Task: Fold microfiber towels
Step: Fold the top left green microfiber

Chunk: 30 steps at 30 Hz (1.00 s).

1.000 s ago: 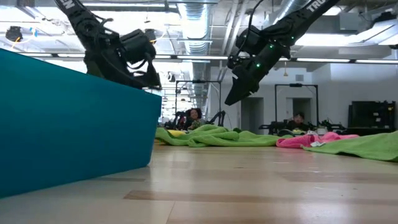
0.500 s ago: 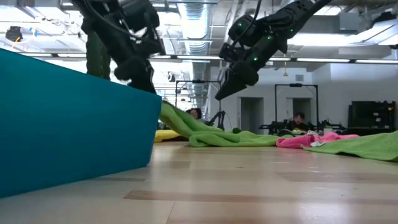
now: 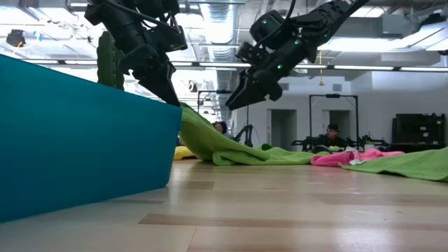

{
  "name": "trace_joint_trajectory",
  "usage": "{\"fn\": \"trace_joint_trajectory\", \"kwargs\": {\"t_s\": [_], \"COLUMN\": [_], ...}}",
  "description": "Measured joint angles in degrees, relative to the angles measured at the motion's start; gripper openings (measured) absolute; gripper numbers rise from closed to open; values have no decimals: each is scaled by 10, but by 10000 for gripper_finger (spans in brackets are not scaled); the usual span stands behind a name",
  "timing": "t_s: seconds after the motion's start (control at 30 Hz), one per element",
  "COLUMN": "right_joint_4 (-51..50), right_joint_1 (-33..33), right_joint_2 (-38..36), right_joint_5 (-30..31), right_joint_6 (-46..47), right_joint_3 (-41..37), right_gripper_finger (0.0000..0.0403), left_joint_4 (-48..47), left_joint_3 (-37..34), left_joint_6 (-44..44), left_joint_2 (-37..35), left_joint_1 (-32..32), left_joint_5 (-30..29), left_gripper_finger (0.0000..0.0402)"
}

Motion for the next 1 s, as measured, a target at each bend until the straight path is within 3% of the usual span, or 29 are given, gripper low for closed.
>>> {"fn": "trace_joint_trajectory", "kwargs": {"t_s": [0.3, 0.7, 1.0], "right_joint_4": [39, -45, -77], "right_joint_1": [5, 16, 15], "right_joint_2": [59, 126, 130], "right_joint_5": [0, -3, -14], "right_joint_6": [-23, -56, -93], "right_joint_3": [14, 101, 109], "right_gripper_finger": [221, 221, 221], "left_joint_4": [-13, -13, -13], "left_joint_3": [0, 0, 0], "left_joint_6": [-5, -5, -5], "left_joint_2": [0, 0, 0], "left_joint_1": [-16, -28, -28], "left_joint_5": [5, 7, 16], "left_gripper_finger": [0, 2, 3]}}
